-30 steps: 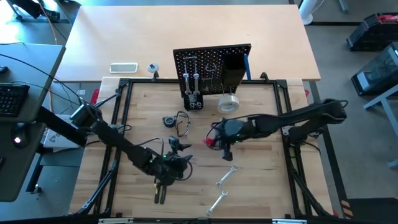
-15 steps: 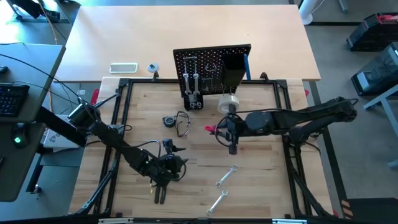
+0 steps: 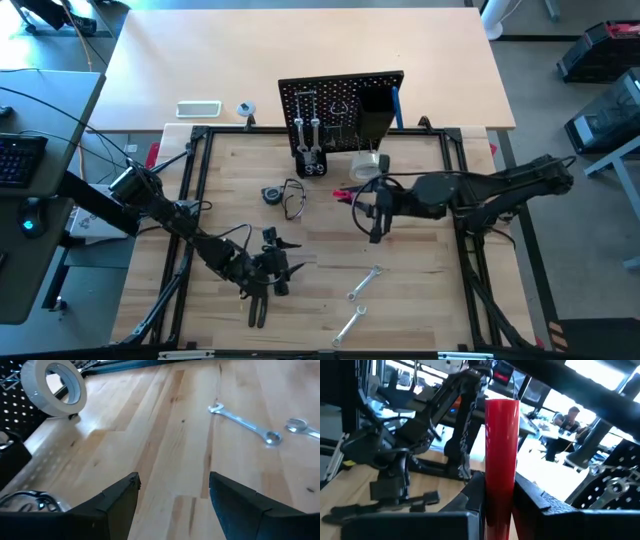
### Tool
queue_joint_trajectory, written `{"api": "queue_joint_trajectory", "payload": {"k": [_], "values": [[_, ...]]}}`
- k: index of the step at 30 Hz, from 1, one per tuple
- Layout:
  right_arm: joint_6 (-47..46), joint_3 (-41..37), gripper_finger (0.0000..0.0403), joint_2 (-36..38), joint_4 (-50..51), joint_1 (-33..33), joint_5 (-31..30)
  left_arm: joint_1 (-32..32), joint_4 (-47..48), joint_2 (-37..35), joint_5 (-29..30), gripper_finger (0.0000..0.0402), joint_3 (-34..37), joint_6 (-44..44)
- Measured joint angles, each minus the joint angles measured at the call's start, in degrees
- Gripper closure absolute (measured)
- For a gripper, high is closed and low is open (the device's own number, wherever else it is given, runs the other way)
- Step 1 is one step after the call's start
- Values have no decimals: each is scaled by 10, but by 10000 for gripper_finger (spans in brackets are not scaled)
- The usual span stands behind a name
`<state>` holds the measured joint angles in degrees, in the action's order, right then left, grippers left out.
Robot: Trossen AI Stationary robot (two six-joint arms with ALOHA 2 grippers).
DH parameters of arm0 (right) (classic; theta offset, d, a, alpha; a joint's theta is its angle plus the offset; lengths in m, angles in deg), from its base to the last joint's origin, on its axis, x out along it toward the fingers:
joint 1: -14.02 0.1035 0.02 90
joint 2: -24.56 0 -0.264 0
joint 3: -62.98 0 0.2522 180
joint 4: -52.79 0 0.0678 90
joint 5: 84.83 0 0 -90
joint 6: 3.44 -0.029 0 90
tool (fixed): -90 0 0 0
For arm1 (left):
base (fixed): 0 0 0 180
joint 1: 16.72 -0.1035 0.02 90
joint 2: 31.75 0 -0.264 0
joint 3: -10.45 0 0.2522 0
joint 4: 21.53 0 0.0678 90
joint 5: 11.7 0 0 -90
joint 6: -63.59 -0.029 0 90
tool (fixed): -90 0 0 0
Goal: Hang tools onto peg board
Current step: Put the red cutter into the top black bin on the peg board
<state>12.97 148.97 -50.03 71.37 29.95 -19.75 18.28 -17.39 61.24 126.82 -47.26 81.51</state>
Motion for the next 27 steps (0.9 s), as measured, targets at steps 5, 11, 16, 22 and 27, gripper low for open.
{"api": "queue_joint_trajectory", "payload": {"k": [5, 11, 16, 22, 27], "values": [[26, 18, 350, -1, -9, 0, -17, 0, -8, 0, -2, 170, 3, 0], [68, 21, 350, -1, -60, 0, -19, 0, -11, 0, -2, 170, 3, 0], [99, 21, 350, -1, -87, -2, -36, 0, -11, 0, -2, 170, 3, 1], [134, 21, 350, -1, -119, -2, -48, 0, -10, 0, -4, 170, 3, 1], [162, 21, 350, -1, -143, -2, -65, 0, -10, 0, -6, 170, 3, 1]]}}
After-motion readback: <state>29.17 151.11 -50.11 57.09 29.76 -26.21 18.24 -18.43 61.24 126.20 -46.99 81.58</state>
